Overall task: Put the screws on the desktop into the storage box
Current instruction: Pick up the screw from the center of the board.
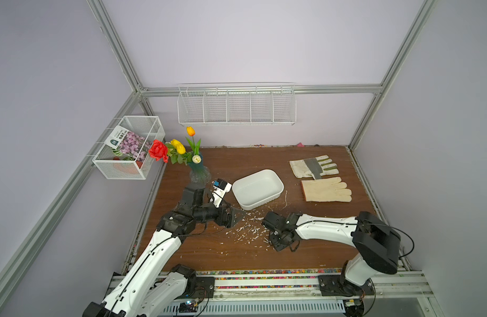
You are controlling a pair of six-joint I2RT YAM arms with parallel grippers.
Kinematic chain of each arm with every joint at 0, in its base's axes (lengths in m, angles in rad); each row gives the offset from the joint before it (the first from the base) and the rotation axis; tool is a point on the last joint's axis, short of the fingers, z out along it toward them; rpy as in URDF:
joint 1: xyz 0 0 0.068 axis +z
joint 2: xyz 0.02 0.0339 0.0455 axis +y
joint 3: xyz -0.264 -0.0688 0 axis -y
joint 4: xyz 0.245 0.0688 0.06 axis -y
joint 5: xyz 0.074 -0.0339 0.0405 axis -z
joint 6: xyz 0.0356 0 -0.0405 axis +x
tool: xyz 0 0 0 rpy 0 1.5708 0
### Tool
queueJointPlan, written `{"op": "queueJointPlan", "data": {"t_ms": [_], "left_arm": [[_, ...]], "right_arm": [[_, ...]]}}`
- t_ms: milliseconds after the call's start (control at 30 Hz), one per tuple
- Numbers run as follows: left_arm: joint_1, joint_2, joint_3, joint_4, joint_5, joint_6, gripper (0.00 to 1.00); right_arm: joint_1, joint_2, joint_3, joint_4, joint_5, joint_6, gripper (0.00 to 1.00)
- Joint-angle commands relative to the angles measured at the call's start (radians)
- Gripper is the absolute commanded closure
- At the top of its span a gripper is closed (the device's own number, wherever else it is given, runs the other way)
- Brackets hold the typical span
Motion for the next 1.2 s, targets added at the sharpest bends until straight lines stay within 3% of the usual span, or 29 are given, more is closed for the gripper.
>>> {"op": "queueJointPlan", "data": {"t_ms": [0, 1167], "left_arm": [[-0.002, -0.008, -0.013, 0.007, 0.002, -0.004, 0.00], [-0.002, -0.009, -0.013, 0.007, 0.003, -0.003, 0.00]], "right_arm": [[0.006, 0.035, 0.005, 0.032, 0.018, 0.017, 0.73], [0.006, 0.033, 0.021, 0.008, 0.038, -0.004, 0.84]]}}
